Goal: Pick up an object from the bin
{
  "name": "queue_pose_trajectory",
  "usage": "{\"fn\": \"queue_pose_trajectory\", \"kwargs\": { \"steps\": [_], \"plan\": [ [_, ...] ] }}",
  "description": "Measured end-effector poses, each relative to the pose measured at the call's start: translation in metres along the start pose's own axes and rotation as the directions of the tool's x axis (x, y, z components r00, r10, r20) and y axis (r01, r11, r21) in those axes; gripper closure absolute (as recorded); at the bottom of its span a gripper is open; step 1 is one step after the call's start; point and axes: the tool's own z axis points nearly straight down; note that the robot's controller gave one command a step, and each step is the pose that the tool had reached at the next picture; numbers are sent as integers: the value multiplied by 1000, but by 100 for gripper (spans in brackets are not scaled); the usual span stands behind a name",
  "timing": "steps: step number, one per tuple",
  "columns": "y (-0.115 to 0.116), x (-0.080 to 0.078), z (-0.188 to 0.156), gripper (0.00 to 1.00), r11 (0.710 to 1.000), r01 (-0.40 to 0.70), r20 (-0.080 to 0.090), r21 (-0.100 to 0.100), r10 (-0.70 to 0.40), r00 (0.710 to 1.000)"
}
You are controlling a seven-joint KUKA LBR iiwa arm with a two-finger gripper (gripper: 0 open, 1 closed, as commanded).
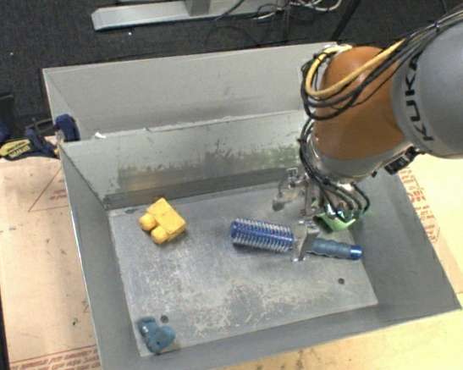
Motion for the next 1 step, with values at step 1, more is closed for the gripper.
{"fn": "queue_pose_trajectory", "kwargs": {
  "steps": [1],
  "plan": [
    [-12,-31,84,0,996,-85,5,-1,85,996]
  ]
}}
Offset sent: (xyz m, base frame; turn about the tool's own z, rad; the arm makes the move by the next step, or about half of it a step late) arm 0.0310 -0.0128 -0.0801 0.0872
